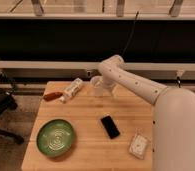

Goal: Pick up the ceramic cup

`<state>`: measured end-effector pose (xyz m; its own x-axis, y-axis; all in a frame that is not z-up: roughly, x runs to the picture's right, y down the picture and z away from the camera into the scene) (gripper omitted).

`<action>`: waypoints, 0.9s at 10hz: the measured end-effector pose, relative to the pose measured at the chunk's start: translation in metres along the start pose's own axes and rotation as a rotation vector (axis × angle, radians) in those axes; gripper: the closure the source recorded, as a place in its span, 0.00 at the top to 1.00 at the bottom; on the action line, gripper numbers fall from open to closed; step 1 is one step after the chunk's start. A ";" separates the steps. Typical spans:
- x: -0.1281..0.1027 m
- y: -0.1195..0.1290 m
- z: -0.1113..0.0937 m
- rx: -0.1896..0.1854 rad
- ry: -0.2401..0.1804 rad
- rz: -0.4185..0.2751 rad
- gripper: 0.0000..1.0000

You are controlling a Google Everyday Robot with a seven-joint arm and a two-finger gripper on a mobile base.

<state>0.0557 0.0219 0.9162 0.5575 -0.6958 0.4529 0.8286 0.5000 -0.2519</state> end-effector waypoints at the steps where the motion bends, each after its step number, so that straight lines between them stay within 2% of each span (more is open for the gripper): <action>1: 0.002 -0.004 0.001 -0.009 0.001 -0.007 0.80; 4: 0.006 -0.014 0.003 -0.042 0.010 -0.032 0.80; 6: 0.009 -0.012 0.003 -0.067 0.013 -0.039 0.80; 9: 0.013 -0.007 0.003 -0.086 0.015 -0.048 0.54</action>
<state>0.0569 0.0109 0.9268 0.5168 -0.7259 0.4538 0.8556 0.4197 -0.3031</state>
